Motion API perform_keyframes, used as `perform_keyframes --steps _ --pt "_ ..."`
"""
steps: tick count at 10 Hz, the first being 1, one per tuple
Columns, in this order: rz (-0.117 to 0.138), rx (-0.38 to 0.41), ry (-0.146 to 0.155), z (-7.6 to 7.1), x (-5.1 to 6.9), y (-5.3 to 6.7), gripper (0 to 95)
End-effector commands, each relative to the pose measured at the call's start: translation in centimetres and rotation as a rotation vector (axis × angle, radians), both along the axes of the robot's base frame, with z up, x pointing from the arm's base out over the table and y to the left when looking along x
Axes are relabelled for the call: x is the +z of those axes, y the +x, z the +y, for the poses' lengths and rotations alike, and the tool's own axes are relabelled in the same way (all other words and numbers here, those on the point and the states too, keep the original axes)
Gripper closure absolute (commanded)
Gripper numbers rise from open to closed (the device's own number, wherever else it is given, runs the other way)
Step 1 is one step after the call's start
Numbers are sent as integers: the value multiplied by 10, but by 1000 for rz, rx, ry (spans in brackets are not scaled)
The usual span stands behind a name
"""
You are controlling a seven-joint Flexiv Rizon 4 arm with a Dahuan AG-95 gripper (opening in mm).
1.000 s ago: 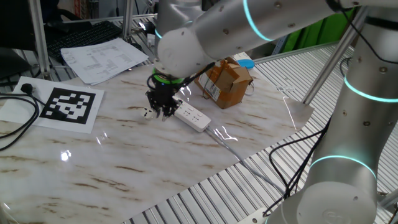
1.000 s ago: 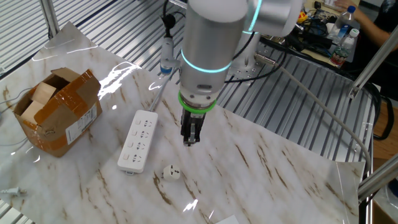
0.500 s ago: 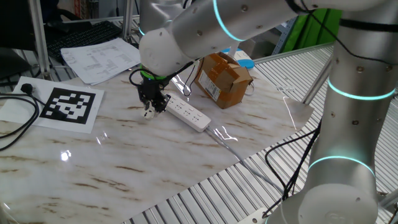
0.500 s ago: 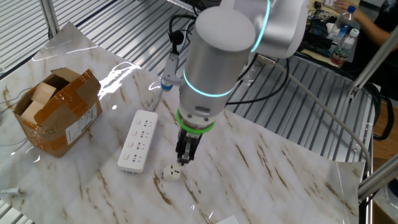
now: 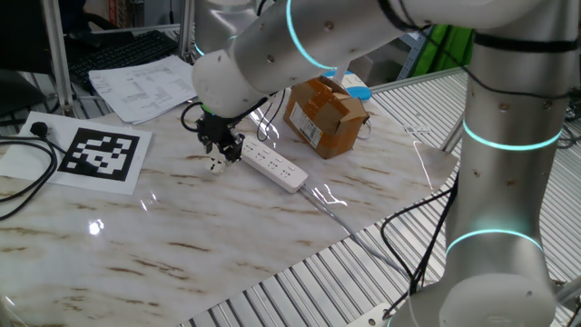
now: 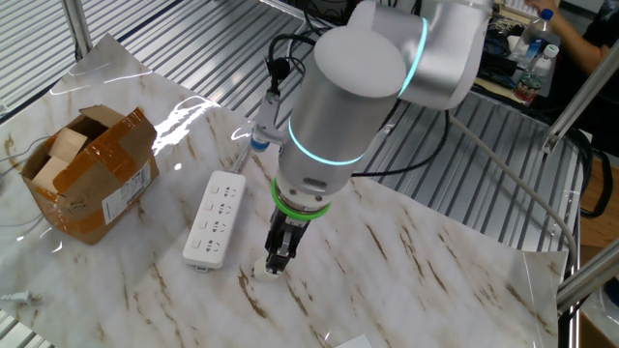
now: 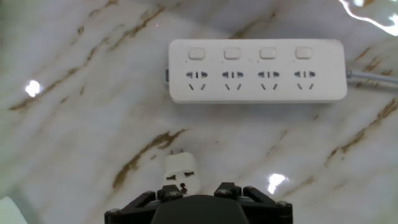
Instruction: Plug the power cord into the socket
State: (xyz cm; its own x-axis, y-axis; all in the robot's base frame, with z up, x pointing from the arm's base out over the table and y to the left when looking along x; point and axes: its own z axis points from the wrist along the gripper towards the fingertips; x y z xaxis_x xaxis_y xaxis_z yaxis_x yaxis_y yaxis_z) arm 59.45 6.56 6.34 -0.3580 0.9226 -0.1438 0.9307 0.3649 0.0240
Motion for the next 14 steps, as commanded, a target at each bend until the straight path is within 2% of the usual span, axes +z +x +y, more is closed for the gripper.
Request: perform_keyframes --steps 1,6,10,11,14 --pt "2 -18 12 2 -5 4 380" --pt "4 -19 10 2 -5 5 380" --pt "5 -8 -9 2 -5 5 380" --pt "5 -4 -28 2 -7 5 380" --pt "5 -7 -33 2 -10 6 380"
